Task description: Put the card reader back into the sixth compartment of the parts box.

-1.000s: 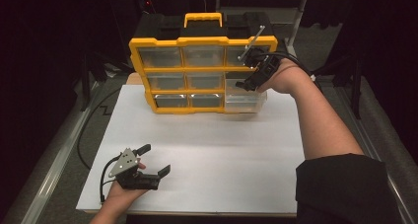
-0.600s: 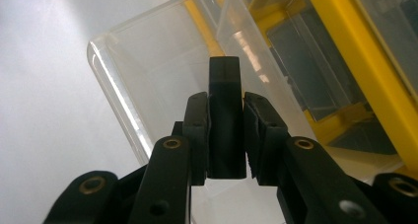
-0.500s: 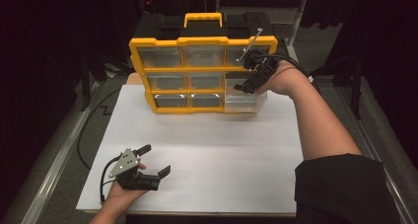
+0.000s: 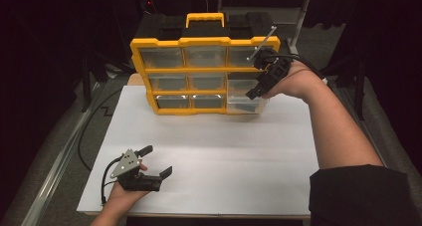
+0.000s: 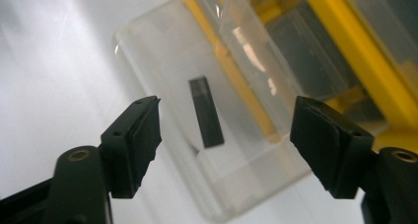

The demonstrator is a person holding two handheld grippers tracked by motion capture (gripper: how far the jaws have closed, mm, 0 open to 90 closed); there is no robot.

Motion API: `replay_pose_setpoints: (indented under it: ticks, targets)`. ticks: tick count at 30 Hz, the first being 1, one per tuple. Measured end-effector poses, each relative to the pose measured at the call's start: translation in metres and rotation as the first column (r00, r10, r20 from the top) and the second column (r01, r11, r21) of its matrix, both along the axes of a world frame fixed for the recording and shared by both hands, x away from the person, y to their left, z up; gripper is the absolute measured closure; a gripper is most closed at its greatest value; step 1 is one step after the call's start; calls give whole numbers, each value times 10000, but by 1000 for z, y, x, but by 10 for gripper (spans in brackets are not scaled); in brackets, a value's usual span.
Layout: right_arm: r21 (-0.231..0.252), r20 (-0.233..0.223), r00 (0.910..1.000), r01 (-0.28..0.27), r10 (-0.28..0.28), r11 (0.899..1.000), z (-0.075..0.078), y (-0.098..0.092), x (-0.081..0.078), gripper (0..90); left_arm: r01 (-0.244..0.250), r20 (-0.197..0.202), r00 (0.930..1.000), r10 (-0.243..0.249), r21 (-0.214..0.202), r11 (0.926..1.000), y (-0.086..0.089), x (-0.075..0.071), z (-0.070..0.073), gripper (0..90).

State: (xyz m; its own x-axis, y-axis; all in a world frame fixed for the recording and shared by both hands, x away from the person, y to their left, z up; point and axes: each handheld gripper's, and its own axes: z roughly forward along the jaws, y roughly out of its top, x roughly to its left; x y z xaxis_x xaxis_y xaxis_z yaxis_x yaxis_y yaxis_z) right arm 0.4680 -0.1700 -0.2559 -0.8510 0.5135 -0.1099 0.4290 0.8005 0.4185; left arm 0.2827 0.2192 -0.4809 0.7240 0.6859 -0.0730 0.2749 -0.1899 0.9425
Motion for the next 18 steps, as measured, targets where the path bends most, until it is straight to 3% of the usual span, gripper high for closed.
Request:
replay_pose_setpoints:
  ticks: [11,18]
  targets:
    - [-9,144,9995,296,-296,9996,6,-28,-37,248,-172,60,9998,172,49,9998,2,0,2,3]
    - [-56,127,9990,430,-429,9991,-2,-42,-59,217,-171,122,9998,171,47,9998,1,-1,3,3]
